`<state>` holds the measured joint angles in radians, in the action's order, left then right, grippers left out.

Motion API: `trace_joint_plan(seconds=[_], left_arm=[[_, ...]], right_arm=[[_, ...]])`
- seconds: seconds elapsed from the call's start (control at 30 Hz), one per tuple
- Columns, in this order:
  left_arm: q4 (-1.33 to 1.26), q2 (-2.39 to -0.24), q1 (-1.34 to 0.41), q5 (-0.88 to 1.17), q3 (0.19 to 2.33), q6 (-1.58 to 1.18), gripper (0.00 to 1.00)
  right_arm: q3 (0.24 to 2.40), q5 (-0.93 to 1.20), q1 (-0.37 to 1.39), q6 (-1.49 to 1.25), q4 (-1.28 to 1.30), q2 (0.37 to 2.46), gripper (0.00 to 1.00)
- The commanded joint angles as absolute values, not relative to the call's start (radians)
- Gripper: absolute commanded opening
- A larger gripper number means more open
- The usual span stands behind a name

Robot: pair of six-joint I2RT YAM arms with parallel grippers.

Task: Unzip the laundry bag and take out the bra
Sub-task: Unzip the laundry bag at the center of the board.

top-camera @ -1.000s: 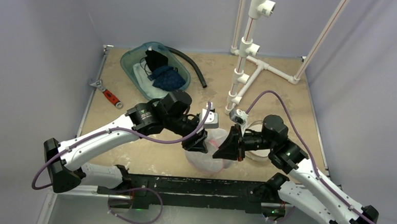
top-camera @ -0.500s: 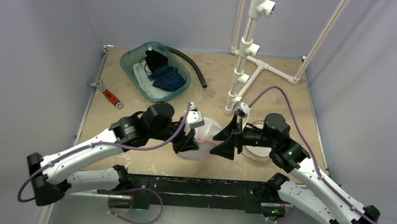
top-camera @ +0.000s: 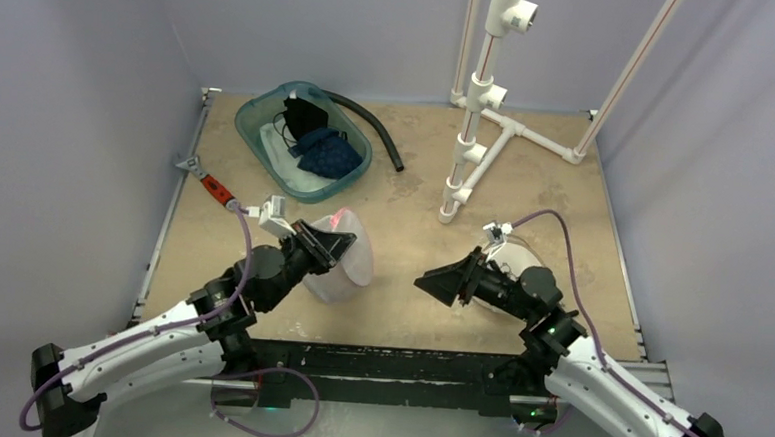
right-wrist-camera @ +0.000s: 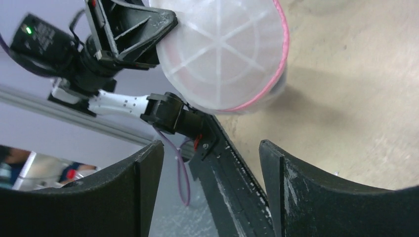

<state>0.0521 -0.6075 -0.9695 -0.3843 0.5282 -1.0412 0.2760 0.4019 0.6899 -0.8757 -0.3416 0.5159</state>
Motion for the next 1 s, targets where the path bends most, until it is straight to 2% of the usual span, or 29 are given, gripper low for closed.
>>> trace_joint_plan(seconds=[0.0,0.1,0.23,0.43,0.63,0.8,0.97], left_arm=[[-0.161,-0.608,-0.970,-0.601,0.428,-1.414,0.00],[-0.283,-0.655,-0.991,-0.621,0.345,-1.524,0.00],[-0.493,-0.751,-1.114,-0.767,0.295,-1.545,0.00],[-0.656,-0.835,-1.211,-0.854,0.240,-1.520,0.00],[-0.479,-0.683,-1.269,-0.970,0.177,-1.608,0.00],[-0.380,-0.611,-1.279,-0.996,0.186,-1.612,0.00],[-0.328,-0.570,-1.285,-0.994,0.179,-1.622,0.00]], right_arm=[[0.141,0.338,0.696,-1.156,-0.709,0.543,0.73],[0.099,0.301,0.702,-1.232,-0.790,0.599,0.71],[0.094,0.309,0.710,-1.268,-0.855,0.704,0.70],[0.090,0.240,0.719,-1.306,-0.798,0.706,0.70],[0.117,0.194,0.748,-1.346,-0.693,0.749,0.72],[0.167,0.139,0.866,-1.382,-0.782,0.945,0.72],[0.186,0.058,0.952,-1.426,-0.909,1.068,0.66]])
